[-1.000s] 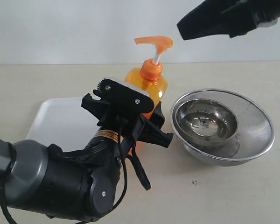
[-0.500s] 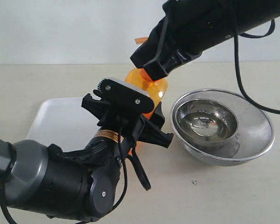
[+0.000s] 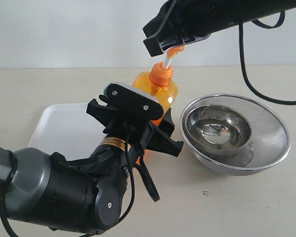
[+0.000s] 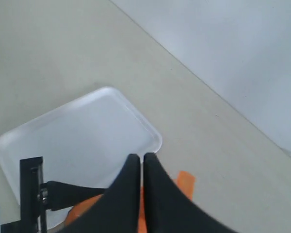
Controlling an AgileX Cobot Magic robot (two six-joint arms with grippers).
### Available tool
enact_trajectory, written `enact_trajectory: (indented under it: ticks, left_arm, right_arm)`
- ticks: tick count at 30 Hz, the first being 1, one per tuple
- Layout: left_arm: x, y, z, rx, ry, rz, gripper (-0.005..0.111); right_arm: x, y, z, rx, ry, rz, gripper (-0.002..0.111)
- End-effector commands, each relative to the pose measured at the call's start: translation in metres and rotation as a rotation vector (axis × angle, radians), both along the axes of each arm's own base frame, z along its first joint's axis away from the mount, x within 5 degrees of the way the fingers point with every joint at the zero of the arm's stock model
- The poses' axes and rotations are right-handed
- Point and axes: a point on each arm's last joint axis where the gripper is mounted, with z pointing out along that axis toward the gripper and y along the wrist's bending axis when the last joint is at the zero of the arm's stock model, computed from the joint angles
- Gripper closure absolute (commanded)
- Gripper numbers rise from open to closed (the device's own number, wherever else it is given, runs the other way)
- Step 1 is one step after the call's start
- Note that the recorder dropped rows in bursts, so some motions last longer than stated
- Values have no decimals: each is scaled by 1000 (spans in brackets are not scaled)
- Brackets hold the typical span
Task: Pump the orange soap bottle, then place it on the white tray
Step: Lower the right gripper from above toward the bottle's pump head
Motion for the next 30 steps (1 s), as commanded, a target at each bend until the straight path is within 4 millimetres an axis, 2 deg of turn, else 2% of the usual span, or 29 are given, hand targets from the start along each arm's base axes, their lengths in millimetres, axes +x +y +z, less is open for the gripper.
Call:
enact_trajectory:
  ticks: [1, 6, 16, 30]
  left_arm:
    - [-2, 1, -10, -3, 88, 0, 102]
    - [-2, 1, -10, -9, 90, 1, 102]
    - [-2, 1, -10, -9, 90, 1, 102]
    - [-2, 1, -10, -9, 90, 1, 102]
  right_arm:
    - [10, 1, -4, -10, -33, -35, 109]
    - [14, -2, -3, -14, -67, -62, 109]
    - [26, -25, -5, -29, -37, -121, 109]
    - [22, -33, -12, -126, 37, -124, 109]
